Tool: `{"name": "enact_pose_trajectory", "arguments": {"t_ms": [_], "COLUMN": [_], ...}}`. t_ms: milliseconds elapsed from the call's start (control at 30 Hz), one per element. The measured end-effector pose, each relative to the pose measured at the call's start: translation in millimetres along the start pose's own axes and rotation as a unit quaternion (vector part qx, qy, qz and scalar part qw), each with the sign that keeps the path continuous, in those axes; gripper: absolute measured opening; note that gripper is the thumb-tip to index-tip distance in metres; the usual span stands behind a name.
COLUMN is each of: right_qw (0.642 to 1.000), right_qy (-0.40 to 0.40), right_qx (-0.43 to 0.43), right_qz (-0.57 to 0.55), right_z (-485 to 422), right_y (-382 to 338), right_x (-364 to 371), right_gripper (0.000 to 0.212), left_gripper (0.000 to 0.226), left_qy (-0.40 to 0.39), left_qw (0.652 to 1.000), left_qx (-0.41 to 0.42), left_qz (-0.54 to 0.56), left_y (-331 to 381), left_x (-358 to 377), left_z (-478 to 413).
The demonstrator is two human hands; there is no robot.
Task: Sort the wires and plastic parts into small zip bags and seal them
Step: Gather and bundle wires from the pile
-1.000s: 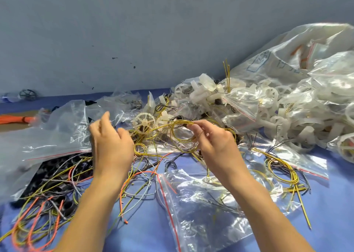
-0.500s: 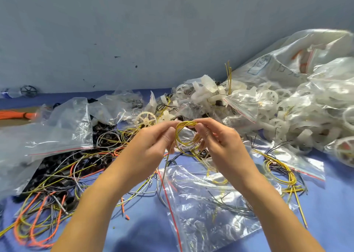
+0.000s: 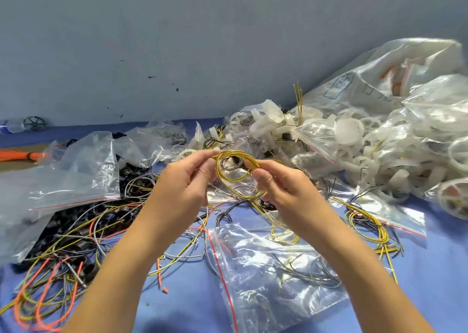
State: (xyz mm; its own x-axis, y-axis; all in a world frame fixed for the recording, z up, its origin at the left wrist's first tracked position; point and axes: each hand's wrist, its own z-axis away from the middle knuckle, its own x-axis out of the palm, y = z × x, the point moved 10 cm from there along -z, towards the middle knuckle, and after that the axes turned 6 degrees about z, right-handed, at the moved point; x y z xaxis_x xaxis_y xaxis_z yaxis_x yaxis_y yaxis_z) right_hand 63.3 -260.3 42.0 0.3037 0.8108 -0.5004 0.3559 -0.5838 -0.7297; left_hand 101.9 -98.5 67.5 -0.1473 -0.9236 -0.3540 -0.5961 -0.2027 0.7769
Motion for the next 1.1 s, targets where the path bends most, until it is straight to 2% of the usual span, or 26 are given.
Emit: {"name": "enact_pose_trajectory", "arguments": {"t_ms": [200, 333, 533, 733, 867, 933, 1033, 1100], "right_qw": [0.997, 0.995, 0.988, 0.98, 0.969, 0.967, 0.982, 0.991], "right_qy": [-0.042, -0.005, 0.035, 0.055, -0.05, -0.086, -0.061, -0.016], "right_qx": [0.024, 0.036, 0.046, 0.061, 0.084, 0.079, 0.046, 0.028], "right_qz": [0.062, 0.088, 0.142, 0.182, 0.229, 0.228, 0.173, 0.13], "right_z": [5, 7, 9, 12, 13, 15, 13, 10], "right_y": [6, 5, 1, 10, 17, 11, -10, -21], "right_x": [6, -8, -32, -47, -30, -20, -15, -17], "right_gripper": [0.022, 0.022, 0.025, 0.027, 0.023, 0.028, 0.044, 0.042], "left_gripper": [0.022, 0.02, 0.021, 0.02, 0.021, 0.021, 0.022, 0.023], "left_qy": [0.081, 0.122, 0.175, 0.207, 0.194, 0.182, 0.161, 0.145], "left_qw": [0.985, 0.969, 0.956, 0.949, 0.962, 0.97, 0.978, 0.984], "left_qx": [0.063, 0.068, 0.034, -0.011, -0.022, -0.021, -0.008, -0.004], "left_qz": [-0.139, -0.203, -0.234, -0.236, -0.192, -0.163, -0.133, -0.1], "left_y": [17, 20, 10, -1, -3, 0, 9, 13], "left_x": [-17, -29, -52, -65, -56, -49, -39, -33], "left_z": [3, 5, 6, 9, 8, 6, 4, 3]}}
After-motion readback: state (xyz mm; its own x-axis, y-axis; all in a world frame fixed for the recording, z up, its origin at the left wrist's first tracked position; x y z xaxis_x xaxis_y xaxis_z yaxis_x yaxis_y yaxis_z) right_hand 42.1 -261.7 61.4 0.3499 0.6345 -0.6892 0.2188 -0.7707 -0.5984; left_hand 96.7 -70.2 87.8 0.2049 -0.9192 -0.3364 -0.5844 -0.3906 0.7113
